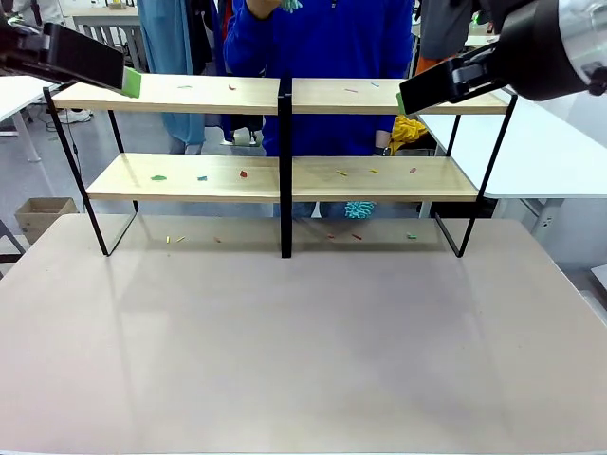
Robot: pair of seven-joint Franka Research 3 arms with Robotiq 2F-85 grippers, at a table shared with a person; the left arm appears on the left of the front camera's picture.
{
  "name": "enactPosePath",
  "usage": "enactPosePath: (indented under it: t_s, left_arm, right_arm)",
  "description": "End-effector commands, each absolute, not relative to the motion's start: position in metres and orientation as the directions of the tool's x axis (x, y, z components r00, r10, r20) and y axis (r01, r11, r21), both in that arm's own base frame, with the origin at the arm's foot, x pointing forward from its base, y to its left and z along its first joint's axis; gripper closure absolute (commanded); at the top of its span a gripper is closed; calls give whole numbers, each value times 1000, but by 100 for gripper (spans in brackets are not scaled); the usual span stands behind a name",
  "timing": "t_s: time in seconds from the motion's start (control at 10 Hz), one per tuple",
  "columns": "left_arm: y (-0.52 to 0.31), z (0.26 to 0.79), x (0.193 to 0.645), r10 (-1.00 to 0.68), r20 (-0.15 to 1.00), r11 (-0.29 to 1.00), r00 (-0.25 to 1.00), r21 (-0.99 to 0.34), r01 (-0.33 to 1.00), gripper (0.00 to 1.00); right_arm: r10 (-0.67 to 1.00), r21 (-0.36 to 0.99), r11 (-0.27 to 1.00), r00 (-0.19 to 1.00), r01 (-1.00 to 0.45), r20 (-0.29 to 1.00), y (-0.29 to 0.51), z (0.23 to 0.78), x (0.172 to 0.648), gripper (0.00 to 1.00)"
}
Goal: Clean the shelves.
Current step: Pick up the Duster when the human hands it over.
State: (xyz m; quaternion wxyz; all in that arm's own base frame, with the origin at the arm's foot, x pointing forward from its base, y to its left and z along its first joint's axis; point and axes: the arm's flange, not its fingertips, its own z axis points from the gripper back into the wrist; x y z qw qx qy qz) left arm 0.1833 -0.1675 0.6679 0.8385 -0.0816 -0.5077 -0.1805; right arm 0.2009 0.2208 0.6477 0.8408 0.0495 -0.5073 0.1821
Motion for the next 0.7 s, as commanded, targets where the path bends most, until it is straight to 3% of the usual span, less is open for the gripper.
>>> enactPosePath:
  t_s: [0.0, 0.6]
  left_arm:
    - [-169, 670, 182, -215, 888, 918, 407, 41, 395, 0]
    - [-169, 670, 182, -215, 888, 918, 407, 41, 395, 0]
  right_arm:
    - [169, -34, 955, 443, -295, 880, 230, 650, 190, 0]
    - [52, 44, 981, 478, -187, 877, 232, 653, 182, 0]
